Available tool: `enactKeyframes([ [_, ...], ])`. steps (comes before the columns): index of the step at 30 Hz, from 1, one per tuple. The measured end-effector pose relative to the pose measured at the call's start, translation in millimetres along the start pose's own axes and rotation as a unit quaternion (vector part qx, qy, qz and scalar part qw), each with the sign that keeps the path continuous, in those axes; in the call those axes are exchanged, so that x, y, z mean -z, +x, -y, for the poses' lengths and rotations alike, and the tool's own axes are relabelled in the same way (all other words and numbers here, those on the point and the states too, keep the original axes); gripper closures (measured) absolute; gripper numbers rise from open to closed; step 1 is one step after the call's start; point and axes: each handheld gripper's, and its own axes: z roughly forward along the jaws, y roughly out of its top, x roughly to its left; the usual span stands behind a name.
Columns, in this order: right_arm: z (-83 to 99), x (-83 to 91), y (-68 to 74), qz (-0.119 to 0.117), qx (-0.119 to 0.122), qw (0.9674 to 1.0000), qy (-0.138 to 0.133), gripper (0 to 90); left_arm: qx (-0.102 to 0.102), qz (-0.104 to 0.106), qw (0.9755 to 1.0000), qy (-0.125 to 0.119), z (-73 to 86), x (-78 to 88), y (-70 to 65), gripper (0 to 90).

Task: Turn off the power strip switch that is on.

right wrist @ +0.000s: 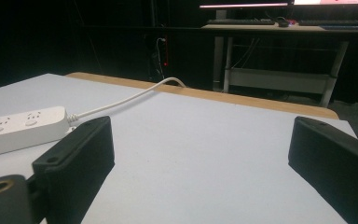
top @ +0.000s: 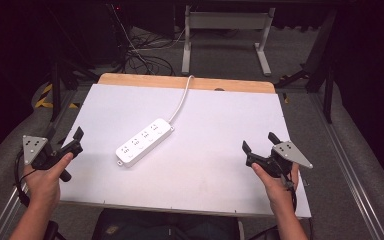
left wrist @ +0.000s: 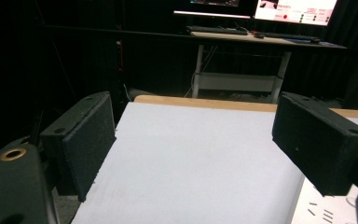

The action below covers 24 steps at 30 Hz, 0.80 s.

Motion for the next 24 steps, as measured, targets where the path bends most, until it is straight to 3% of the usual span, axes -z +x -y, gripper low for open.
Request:
enactKeyframes([
  [10,-0.8,2.5,3.6,-0.001,0.009,1.0000,0.000,7.3,-0.010,0.005,0.9999,0.003,0.1,-0.3,-3.6,16.5],
  [13,-0.3,2.8,2.4,0.000,0.007,1.0000,0.000,7.3,-0.009,0.002,1.0000,0.001,-0.4,-0.4,-2.7,33.2],
  [15,-0.2,2.9,2.1,0.000,0.005,1.0000,0.000,7.3,-0.011,0.011,0.9999,-0.004,-1.4,1.0,-0.3,56.9],
  [20,-0.3,2.9,2.4,-0.002,0.005,1.0000,0.001,7.3,0.000,0.017,0.9998,-0.013,-4.0,3.6,5.0,82.1],
  [24,-0.1,1.7,2.7,-0.004,0.006,1.0000,0.003,7.5,0.000,0.028,0.9995,-0.011,-8.8,4.7,7.2,89.9],
])
